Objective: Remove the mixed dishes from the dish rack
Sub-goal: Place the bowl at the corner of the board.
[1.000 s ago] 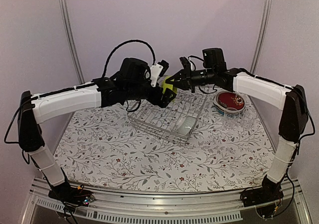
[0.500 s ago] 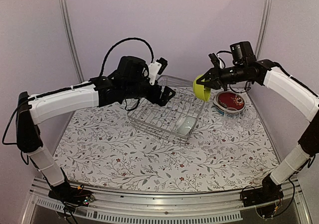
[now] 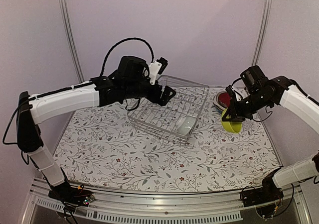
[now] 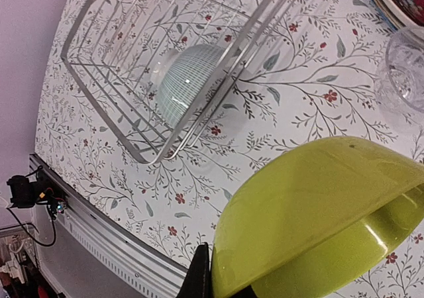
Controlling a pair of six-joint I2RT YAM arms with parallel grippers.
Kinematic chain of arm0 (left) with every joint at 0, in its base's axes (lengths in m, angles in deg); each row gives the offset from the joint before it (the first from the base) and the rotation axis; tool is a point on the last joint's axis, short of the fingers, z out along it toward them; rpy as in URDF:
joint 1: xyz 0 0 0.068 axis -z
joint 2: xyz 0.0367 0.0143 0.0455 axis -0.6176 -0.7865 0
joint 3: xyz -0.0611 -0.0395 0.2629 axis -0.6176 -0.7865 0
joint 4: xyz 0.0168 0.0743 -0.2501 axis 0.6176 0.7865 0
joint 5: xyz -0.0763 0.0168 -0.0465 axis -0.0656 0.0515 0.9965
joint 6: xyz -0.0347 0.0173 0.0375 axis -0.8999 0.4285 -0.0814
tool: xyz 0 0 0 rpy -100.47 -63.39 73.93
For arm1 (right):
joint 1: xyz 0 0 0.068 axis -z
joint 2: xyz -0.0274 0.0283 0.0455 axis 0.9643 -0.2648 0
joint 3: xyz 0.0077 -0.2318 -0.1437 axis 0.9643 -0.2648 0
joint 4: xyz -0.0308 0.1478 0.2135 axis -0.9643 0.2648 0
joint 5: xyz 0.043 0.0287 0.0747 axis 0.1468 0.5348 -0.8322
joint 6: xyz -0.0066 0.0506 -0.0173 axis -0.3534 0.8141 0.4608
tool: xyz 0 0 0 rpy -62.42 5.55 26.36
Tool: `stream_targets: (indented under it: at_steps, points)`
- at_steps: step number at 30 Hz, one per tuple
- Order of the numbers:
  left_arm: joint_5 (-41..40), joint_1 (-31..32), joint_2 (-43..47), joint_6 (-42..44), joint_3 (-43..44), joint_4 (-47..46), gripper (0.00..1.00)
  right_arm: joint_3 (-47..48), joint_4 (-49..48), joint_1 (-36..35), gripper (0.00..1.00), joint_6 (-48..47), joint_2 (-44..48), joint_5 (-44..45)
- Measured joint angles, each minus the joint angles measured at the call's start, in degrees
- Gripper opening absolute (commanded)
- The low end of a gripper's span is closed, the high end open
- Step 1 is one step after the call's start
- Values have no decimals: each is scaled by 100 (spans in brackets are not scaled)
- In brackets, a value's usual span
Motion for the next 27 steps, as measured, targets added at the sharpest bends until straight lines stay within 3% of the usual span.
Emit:
stream_targets:
  at_steps: [11,27]
  points:
    - [48,0,-164,-48,199,11,99,-1051,332,22,0,227,103,1576]
    - [17,-7,-175,-72,201,66,99,-1346,-420,944,0,-131,-1169,1816]
